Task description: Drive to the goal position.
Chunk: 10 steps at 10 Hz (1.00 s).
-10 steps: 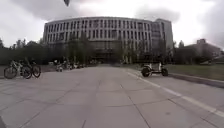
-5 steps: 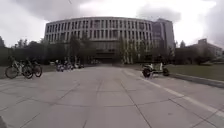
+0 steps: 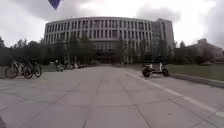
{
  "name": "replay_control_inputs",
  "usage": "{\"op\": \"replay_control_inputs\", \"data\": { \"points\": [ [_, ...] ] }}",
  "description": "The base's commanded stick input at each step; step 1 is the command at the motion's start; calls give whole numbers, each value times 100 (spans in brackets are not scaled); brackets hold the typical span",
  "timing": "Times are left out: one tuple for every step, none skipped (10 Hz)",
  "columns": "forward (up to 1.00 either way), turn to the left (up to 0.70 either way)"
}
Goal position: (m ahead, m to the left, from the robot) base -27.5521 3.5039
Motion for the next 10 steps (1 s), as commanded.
{"op": "replay_control_inputs", "data": {
  "points": [
    [2, 0],
    [21, 0],
    [40, 0],
    [50, 0],
    [54, 0],
    [54, 0],
    [54, 0],
    [54, 0],
    [54, 0],
    [54, 0]
  ]
}}
